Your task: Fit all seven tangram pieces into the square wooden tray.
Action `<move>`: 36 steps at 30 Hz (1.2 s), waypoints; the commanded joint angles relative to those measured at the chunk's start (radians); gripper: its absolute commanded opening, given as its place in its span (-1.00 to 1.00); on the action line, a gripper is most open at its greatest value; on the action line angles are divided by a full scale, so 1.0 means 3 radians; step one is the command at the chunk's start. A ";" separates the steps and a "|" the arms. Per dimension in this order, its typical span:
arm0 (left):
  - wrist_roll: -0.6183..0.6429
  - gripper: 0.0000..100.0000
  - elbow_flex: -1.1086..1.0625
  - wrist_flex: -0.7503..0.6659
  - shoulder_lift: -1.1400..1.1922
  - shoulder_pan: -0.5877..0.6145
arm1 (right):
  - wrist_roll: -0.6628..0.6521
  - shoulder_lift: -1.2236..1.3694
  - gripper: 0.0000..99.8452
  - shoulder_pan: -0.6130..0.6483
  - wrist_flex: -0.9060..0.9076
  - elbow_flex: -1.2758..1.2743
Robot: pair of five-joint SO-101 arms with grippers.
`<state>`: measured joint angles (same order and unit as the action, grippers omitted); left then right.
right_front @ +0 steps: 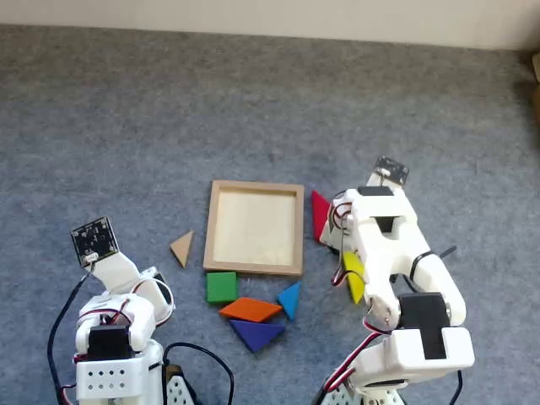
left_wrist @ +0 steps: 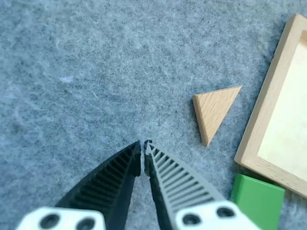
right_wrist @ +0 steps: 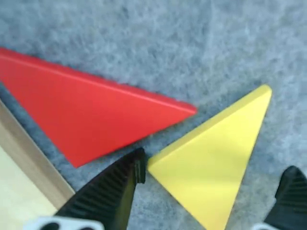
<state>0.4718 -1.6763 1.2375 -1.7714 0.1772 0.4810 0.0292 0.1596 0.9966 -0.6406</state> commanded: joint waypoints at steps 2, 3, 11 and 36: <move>-0.0020 -0.91 -0.0074 0.0015 0.0023 -0.0069 | 0.0020 0.0033 -0.18 -0.0043 0.0090 -0.0028; -0.0020 -0.91 -0.0074 0.0015 0.0023 -0.0069 | 0.0020 0.0038 -0.18 -0.0043 0.0090 -0.0028; -0.0020 -0.91 -0.0074 0.0015 0.0023 -0.0069 | -0.0010 0.0043 -0.44 -0.0043 0.0090 -0.0018; -0.0020 -0.91 -0.0074 0.0015 0.0023 -0.0069 | -0.0977 -0.0969 -0.50 -0.0033 0.0279 -0.0248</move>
<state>0.4718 -1.6763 1.2375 -1.7714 0.1772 0.2463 -0.1580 0.1580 1.0748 -0.6989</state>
